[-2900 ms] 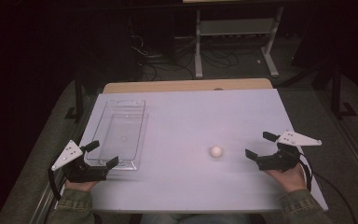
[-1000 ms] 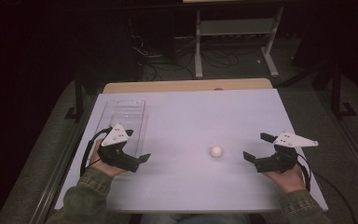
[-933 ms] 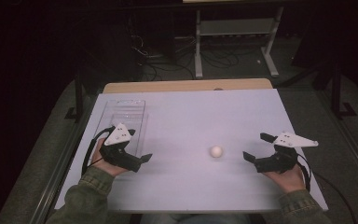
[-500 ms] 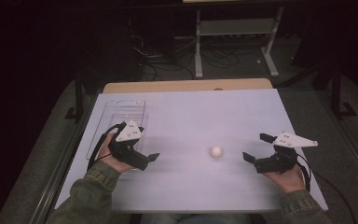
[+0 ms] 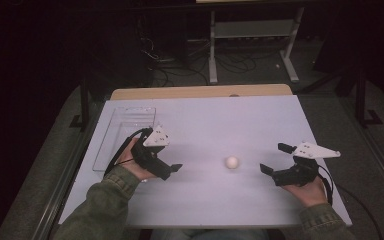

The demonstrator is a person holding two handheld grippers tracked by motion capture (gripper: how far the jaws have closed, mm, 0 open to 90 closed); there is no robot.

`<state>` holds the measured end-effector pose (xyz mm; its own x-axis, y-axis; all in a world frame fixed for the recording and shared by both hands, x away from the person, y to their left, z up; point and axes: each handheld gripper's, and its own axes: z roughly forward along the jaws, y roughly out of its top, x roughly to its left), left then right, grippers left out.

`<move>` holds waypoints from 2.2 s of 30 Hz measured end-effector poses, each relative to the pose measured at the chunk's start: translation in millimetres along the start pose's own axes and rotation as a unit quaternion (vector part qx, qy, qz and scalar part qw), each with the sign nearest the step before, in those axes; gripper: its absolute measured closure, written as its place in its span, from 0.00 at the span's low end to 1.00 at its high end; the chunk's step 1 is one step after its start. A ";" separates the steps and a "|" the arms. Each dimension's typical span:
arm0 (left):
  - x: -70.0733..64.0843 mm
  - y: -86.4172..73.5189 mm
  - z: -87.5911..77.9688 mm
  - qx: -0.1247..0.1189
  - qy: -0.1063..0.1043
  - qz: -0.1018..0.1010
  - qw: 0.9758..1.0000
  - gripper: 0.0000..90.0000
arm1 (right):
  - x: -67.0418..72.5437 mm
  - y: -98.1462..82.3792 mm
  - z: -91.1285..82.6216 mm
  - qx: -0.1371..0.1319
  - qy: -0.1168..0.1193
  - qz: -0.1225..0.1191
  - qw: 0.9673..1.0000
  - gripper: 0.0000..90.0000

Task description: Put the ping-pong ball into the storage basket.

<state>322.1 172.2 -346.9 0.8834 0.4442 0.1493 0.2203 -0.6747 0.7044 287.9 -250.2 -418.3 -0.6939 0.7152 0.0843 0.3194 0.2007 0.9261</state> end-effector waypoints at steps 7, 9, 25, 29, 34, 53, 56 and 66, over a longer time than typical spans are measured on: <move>-4.9 9.4 10.8 0.008 -0.013 0.012 1.000 0.00 | -0.2 0.1 -0.2 -0.001 0.002 0.000 1.000 0.00; -6.7 12.5 14.8 0.009 -0.018 0.017 1.000 0.00 | 0.1 0.1 0.0 -0.001 0.003 0.000 1.000 0.00; -11.5 25.6 41.0 0.025 -0.042 0.032 0.998 0.00 | 1.8 0.6 -0.3 -0.001 0.010 0.000 1.000 0.00; -11.4 25.8 47.2 0.032 -0.045 0.034 0.998 0.00 | 1.8 1.2 -1.7 -0.004 0.012 -0.002 1.000 0.00; -12.2 27.9 54.4 0.038 -0.048 0.037 0.997 0.00 | 2.1 1.4 -2.6 -0.006 0.012 -0.001 1.000 0.00; -12.3 36.7 83.1 0.061 -0.077 0.045 0.994 0.00 | 4.3 3.3 -6.6 -0.013 0.021 -0.009 1.000 0.00; -12.4 38.1 89.5 0.066 -0.083 0.048 0.993 0.00 | 5.2 3.6 -6.4 -0.015 0.023 -0.011 1.000 0.00; -16.4 52.1 105.0 0.063 -0.097 0.054 0.992 0.00 | 6.7 3.7 -8.9 -0.019 0.025 -0.012 0.999 0.00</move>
<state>362.6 67.9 -385.6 0.9649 0.2517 0.0747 0.1589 -0.7865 0.5969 278.7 -250.6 -411.0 -0.7327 0.6759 0.0792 0.2785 0.1917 0.9411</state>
